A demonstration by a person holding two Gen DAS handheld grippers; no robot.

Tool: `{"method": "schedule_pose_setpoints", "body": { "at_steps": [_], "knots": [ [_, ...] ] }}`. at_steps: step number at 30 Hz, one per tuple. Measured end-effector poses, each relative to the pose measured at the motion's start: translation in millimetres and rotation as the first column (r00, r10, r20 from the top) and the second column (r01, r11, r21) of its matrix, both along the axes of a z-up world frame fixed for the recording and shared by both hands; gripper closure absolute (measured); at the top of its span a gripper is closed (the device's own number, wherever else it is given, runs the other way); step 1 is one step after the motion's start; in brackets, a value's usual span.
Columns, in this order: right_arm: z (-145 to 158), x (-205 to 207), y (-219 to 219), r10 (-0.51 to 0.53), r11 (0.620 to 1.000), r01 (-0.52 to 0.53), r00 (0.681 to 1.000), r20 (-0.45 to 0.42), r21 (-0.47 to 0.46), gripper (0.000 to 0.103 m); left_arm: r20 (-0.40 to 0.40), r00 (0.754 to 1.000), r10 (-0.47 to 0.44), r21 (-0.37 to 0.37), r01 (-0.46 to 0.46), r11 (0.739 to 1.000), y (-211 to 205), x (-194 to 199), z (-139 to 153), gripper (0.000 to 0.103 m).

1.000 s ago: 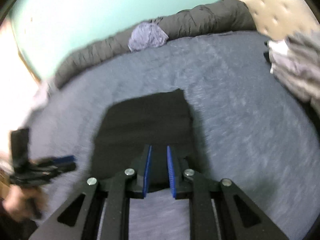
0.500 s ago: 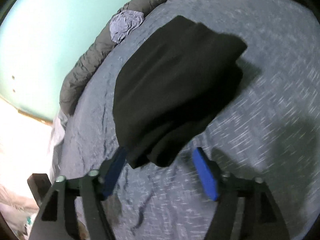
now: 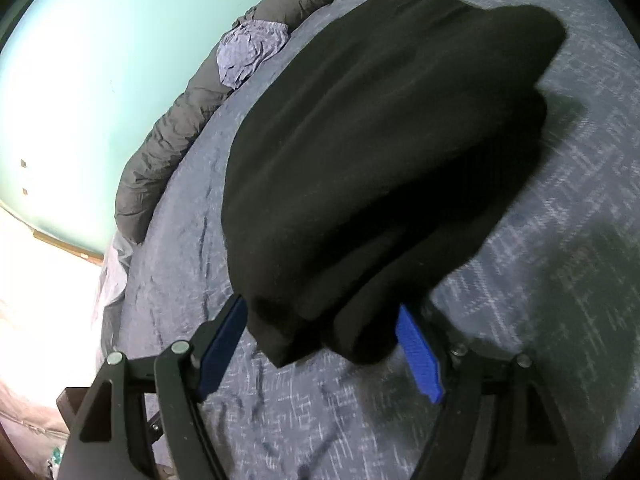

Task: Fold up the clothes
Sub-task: 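Close the right gripper on the edge of the folded black sweatshirt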

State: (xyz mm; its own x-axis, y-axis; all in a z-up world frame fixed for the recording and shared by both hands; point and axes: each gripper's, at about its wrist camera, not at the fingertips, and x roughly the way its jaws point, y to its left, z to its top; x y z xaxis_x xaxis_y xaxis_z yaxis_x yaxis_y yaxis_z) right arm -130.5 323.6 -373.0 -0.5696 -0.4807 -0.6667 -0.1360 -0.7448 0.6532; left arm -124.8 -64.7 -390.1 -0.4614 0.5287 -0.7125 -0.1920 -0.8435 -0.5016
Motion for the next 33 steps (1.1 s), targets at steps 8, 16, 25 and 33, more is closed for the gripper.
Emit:
{"method": "schedule_pose_setpoints", "body": {
  "at_steps": [8,16,25,33],
  "knots": [
    [-6.4,-6.3,-3.5,0.01,1.0,-0.01,1.0,-0.002,0.015,0.041,0.001,1.0,0.003,0.015,-0.003,1.0,1.3,0.2,-0.9,0.051],
    [5.5,-2.1,-0.5,0.051,0.997,-0.049,0.999,-0.018,0.062,0.081,0.003,1.0,0.004,0.002,-0.004,1.0,3.9,-1.3,-3.1,0.051],
    [33.9,2.2,12.4,0.106,0.991,-0.099,0.992,-0.066,0.093,0.093,-0.011,1.0,0.011,0.007,-0.011,1.0,3.2,-5.2,6.3,0.051],
    [65.9,10.4,39.6,0.172,0.974,-0.159,0.983,-0.071,0.161,0.094,-0.032,0.999,-0.015,0.008,0.016,1.0,16.3,-18.5,26.5,0.051]
  ]
}}
